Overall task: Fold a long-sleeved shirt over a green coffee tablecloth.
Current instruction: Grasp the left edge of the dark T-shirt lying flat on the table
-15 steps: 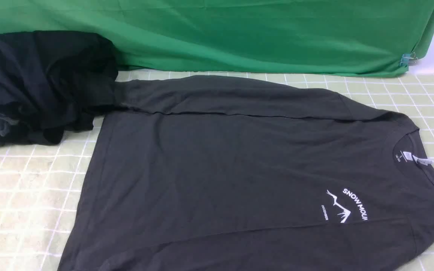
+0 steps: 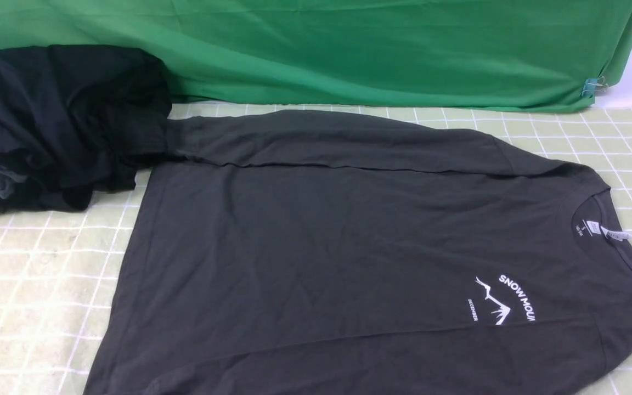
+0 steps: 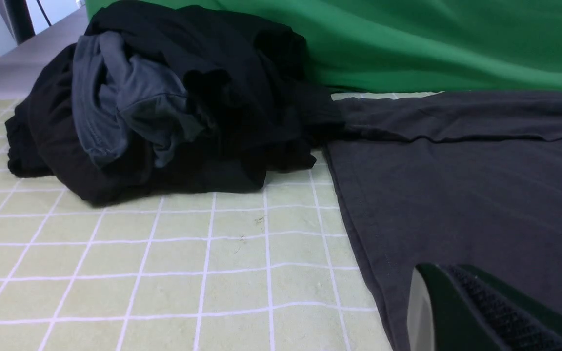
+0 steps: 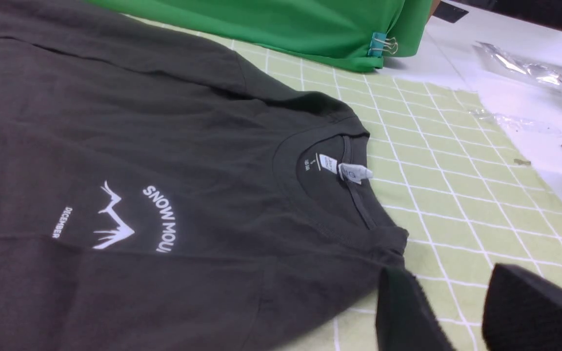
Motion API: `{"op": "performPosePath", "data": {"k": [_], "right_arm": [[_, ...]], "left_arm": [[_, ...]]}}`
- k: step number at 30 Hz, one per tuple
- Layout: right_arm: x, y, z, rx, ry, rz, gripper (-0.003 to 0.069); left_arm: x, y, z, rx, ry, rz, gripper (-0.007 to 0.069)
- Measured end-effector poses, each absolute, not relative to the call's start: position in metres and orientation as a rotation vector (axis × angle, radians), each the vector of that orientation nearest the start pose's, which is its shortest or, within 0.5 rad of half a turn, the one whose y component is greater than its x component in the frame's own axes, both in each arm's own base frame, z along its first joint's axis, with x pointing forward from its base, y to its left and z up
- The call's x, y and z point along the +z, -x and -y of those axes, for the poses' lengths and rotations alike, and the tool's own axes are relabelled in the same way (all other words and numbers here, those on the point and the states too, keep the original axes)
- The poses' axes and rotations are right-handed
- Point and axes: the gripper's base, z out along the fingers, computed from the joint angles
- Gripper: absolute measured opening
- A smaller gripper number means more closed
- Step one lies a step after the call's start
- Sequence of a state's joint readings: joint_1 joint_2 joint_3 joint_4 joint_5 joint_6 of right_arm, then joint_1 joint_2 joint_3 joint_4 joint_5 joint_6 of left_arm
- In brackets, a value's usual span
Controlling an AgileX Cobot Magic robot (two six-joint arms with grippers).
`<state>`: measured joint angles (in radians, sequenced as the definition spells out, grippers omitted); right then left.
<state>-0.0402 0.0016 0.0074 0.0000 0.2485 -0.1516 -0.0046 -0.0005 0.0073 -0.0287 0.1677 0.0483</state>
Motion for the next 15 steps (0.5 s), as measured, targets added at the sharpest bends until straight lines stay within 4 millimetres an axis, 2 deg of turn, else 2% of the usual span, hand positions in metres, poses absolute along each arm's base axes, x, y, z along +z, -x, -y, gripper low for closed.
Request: {"op": "performPosePath", "data": {"k": [5, 8, 15], "right_arm": [[0.188, -0.056, 0.002, -0.141, 0.097, -1.740, 0.0241], [0.188, -0.056, 0.002, -0.141, 0.097, -1.740, 0.0241], [0.188, -0.056, 0.002, -0.141, 0.097, -1.740, 0.0241]], "left_arm": [[0.204, -0.057, 0.002, -0.211, 0.179, -1.555, 0.0018], [0.212, -0.056, 0.000, -0.281, 0.254, -1.463, 0.0018], [0.239, -0.049, -0.010, -0.476, 0.447, -1.088, 0.0018]]}}
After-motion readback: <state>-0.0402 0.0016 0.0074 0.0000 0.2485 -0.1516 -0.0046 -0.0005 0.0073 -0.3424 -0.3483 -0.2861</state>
